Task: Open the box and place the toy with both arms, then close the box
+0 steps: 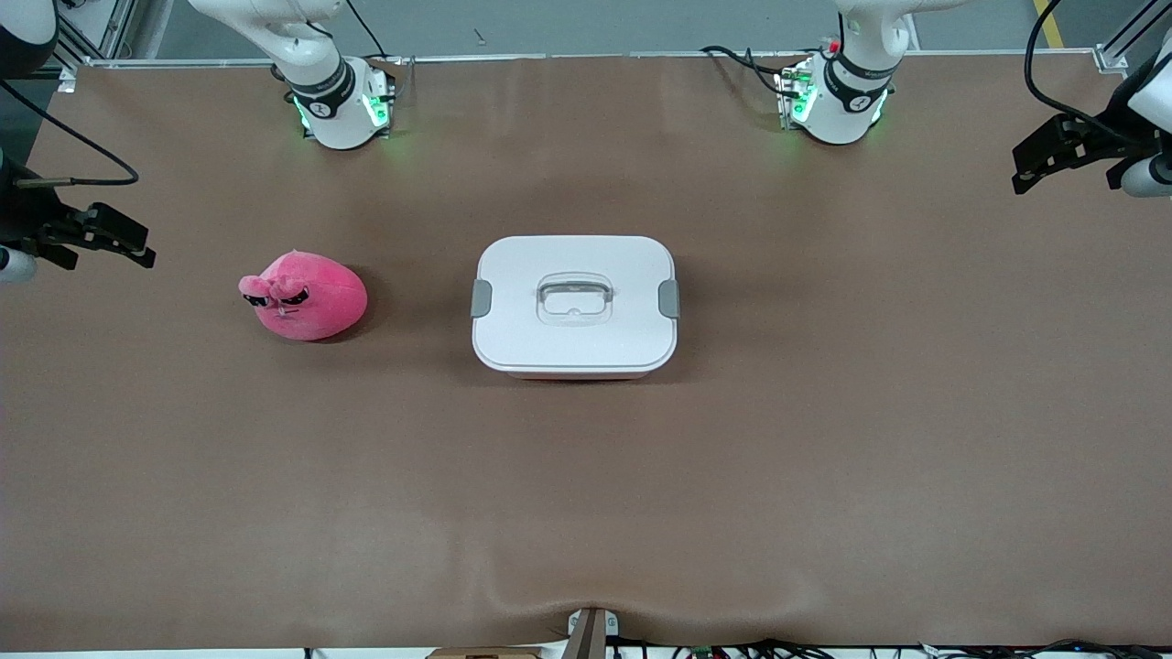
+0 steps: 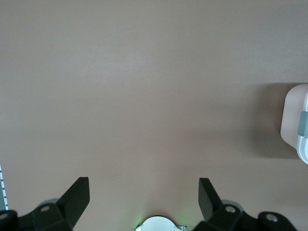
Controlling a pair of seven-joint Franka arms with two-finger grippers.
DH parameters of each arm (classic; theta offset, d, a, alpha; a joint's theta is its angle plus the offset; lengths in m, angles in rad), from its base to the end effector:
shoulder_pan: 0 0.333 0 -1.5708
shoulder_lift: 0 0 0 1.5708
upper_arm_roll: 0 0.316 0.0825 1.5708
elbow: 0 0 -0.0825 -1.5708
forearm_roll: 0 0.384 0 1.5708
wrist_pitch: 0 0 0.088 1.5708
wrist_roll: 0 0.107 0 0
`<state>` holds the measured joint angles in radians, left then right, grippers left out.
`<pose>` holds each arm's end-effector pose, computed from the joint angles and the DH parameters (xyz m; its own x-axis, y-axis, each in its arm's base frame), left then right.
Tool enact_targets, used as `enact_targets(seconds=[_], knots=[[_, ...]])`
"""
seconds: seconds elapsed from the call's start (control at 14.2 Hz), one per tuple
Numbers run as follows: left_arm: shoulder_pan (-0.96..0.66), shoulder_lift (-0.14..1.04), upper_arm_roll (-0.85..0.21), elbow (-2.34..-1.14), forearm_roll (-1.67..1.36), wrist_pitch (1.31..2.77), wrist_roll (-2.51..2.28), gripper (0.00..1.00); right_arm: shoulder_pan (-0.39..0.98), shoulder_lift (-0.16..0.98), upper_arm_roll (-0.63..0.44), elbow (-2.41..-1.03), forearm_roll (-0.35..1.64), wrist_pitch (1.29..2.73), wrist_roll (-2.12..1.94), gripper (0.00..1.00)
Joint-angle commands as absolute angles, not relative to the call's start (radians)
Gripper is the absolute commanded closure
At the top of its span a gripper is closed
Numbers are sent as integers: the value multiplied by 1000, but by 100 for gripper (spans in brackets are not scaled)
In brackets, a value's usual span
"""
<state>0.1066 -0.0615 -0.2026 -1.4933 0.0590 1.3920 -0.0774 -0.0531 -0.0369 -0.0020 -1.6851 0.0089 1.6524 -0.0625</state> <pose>0.5138 -0.0464 0.6776 0.9994 -0.0074 -0.0350 -0.0099 -0.9972 -0.0737 0.5477 -0.0293 0.5978 1.0000 0.0067 0.0047 0.0067 -0.9999 -0.0087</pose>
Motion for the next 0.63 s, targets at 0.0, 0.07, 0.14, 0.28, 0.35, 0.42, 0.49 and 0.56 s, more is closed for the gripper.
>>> enact_targets(seconds=[0.0,0.07,0.14,0.28,0.35,0.42,0.49,0.56], knots=[[118,-38,-210,-1466,43,1387,-83,0,-57,-55,-2,-1703,15,1664,-54,0],[120,-38,-210,-1466,46,1387,-80,0,-55,-55,-2,-1703,14,1664,-54,0],[120,-38,-209,-1465,46,1387,-83,0,-55,-55,-2,-1703,14,1666,-54,0],[121,-38,-204,-1466,48,1387,-81,0,-55,-55,-2,-1703,14,1663,-54,0],[124,-38,-203,-1466,51,1387,-74,0,-55,-55,-2,-1703,14,1663,-54,0],[127,-38,-202,-1466,52,1387,-72,0,-55,-55,-2,-1703,14,1663,-54,0],[130,-40,-202,-1466,46,1387,-71,0,-55,-55,-2,-1703,15,1666,-54,0],[130,-40,-202,-1468,46,1387,-69,0,-54,-55,-2,-1703,14,1667,-54,0]])
